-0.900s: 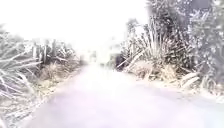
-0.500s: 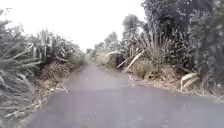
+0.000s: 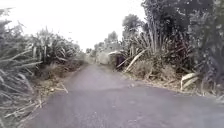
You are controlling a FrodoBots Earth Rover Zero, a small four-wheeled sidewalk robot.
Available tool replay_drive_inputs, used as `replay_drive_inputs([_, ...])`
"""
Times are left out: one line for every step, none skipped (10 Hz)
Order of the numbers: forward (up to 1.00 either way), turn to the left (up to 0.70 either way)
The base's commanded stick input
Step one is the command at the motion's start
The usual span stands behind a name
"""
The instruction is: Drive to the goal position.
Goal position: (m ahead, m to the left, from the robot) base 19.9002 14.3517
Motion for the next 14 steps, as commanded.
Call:
replay_drive_inputs([0.00,-0.70])
replay_drive_inputs([0.00,-0.70])
replay_drive_inputs([0.00,-0.70])
replay_drive_inputs([0.00,-0.70])
replay_drive_inputs([0.00,-0.70])
replay_drive_inputs([0.00,-0.70])
replay_drive_inputs([0.00,-0.66])
replay_drive_inputs([0.00,-0.42])
replay_drive_inputs([0.00,-0.19])
replay_drive_inputs([0.00,0.00])
replay_drive_inputs([0.00,0.00])
replay_drive_inputs([0.00,0.00])
replay_drive_inputs([0.00,0.65])
replay_drive_inputs([0.00,0.67])
